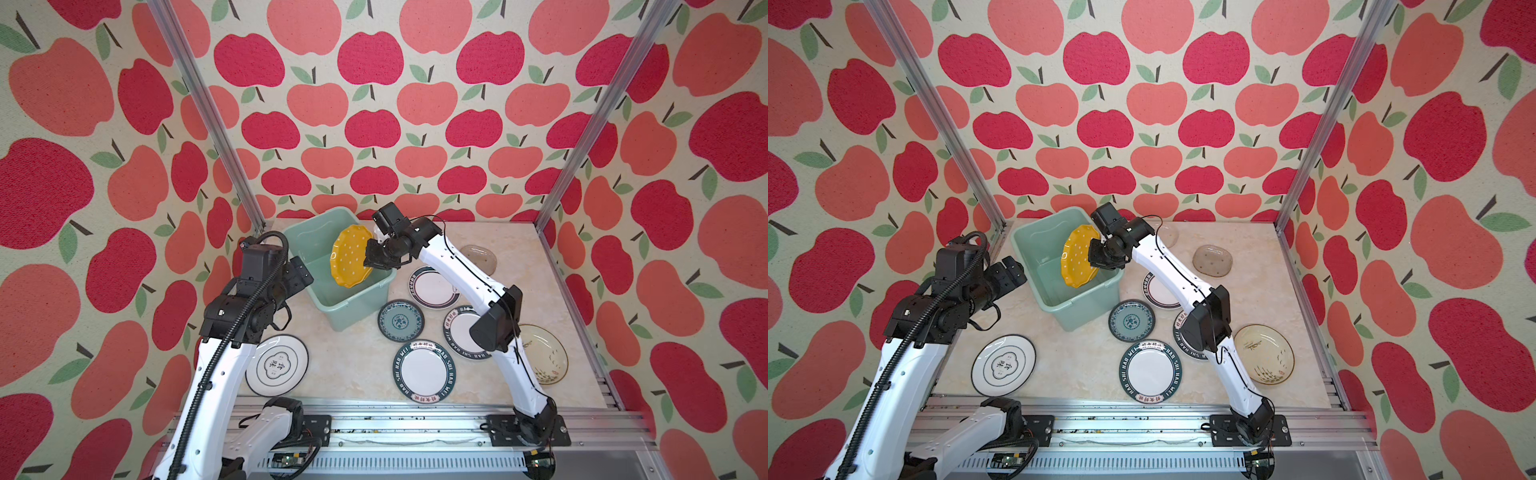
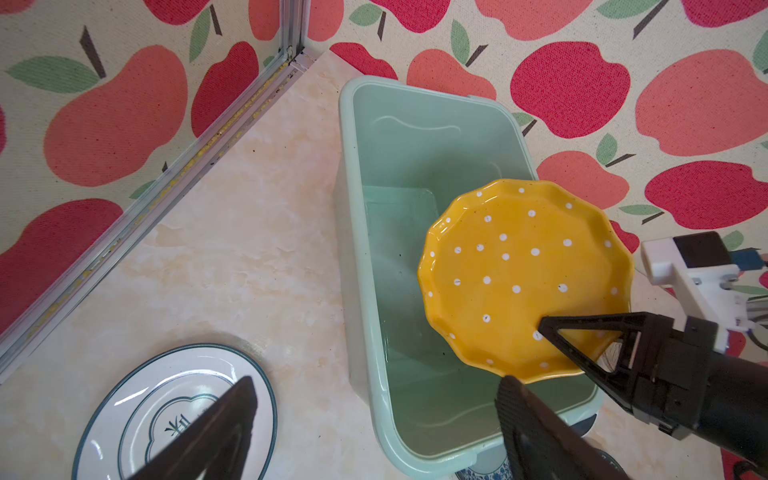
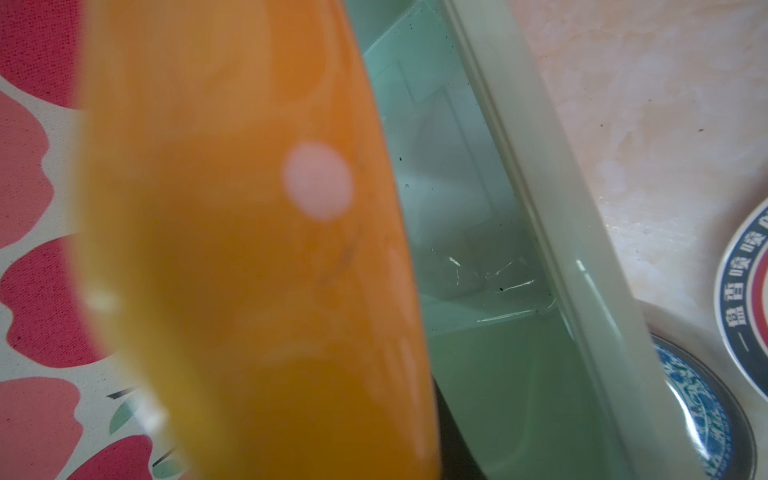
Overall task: Place the plates into the plastic bin on the countertop
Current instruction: 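Lower the yellow plate into the green bin with the right gripper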
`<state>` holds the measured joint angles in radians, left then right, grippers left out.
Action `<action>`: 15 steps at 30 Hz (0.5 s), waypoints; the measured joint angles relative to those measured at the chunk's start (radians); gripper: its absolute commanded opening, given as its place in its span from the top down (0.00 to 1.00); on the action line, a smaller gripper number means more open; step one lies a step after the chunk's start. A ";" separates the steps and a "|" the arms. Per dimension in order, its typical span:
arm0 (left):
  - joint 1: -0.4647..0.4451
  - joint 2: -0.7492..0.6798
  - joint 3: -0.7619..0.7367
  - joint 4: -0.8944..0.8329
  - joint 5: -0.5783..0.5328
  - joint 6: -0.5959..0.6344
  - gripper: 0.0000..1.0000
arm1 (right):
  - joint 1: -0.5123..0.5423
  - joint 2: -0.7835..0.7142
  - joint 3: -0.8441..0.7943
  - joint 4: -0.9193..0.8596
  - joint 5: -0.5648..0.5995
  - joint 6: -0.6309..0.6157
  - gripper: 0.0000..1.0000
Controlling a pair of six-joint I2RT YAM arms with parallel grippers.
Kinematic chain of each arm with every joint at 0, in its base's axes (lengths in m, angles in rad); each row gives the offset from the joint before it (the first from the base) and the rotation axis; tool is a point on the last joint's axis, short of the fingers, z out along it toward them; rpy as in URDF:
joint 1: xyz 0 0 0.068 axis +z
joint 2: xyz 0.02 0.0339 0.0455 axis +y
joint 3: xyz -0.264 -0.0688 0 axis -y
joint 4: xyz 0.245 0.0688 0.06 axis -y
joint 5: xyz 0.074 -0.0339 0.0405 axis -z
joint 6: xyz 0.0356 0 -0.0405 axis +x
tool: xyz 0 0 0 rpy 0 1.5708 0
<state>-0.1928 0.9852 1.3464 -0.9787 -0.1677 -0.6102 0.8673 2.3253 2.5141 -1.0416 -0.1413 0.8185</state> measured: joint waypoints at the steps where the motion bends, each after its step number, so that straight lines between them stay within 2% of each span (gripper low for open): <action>1: 0.000 0.000 0.000 -0.003 0.010 0.000 0.07 | 0.005 0.015 0.010 0.005 0.008 0.000 1.00; 15: 0.000 -0.017 -0.058 -0.013 0.125 0.032 0.06 | 0.025 0.215 0.061 0.168 0.016 0.024 0.99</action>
<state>-0.1928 0.9680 1.2884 -0.9916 -0.0429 -0.5781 0.8921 2.5404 2.5748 -0.8734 -0.1249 0.8421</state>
